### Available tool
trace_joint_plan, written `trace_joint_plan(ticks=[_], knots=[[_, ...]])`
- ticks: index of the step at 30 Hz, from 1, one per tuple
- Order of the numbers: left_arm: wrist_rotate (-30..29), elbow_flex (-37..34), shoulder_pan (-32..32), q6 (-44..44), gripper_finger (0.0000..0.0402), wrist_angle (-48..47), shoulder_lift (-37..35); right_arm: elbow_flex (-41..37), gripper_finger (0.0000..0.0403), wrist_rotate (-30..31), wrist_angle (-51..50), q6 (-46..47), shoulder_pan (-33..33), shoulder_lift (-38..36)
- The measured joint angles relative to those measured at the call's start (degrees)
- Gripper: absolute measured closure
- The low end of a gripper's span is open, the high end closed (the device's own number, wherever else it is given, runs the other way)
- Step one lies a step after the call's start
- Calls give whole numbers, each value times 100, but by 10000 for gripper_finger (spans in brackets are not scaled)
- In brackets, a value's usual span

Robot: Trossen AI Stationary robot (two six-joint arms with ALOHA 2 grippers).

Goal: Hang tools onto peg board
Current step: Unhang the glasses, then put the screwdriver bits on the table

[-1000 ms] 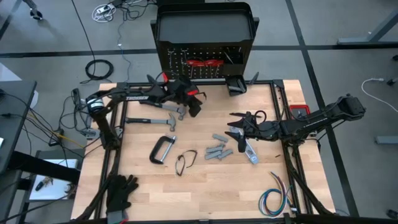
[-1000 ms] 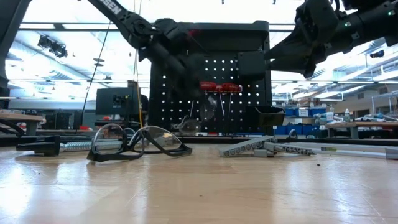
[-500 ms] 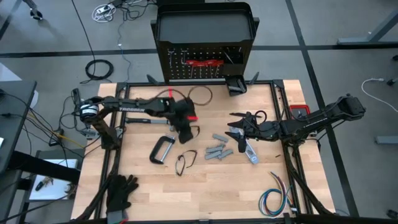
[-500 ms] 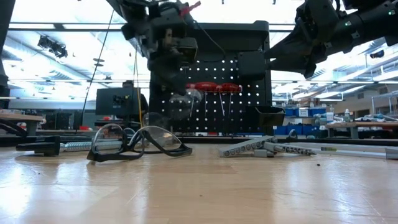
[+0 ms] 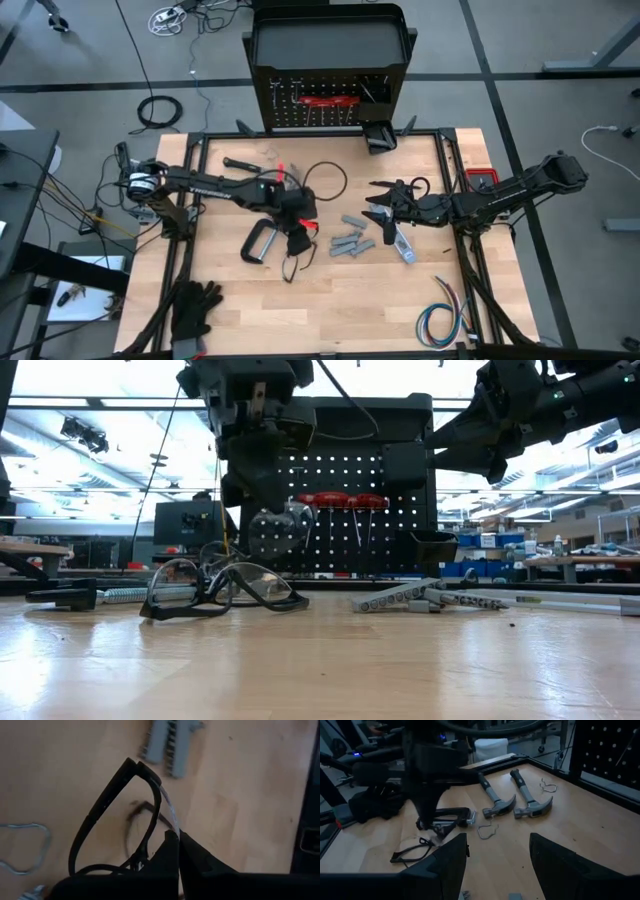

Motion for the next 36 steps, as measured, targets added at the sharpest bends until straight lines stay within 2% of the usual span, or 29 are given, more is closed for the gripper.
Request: trace_joint_plan(ticks=[4,7,15,17,19,23,26,29,32,36], knots=[[-22,0,-128,9,401,-38,2,0,183,0,0,-2,0,0],[-413,0,-210,40,389,-112,42,0,183,0,0,-4,0,0],[-788,-4,-229,154,271,-92,37,0,183,0,-36,-13,0,0],[-1208,-2,-220,162,252,8,3,0,183,0,-85,-18,0,0],[-1968,-11,-330,298,244,210,-64,0,183,17,-166,-19,10,-2],[-3951,-297,-898,1090,241,1523,-188,0,183,497,-364,-9,112,0],[-4925,-625,-1183,1601,241,2541,-175,0,183,731,-363,-69,102,-1],[-5386,-1011,-1193,1797,241,3466,-175,157,186,730,-624,-388,-133,0],[-5743,-1359,-1128,1840,241,4253,-168,597,192,751,-1310,-920,-454,-1],[-5766,-1598,-995,1709,241,4810,-175,914,194,1032,-1998,-1788,-943,-2]])
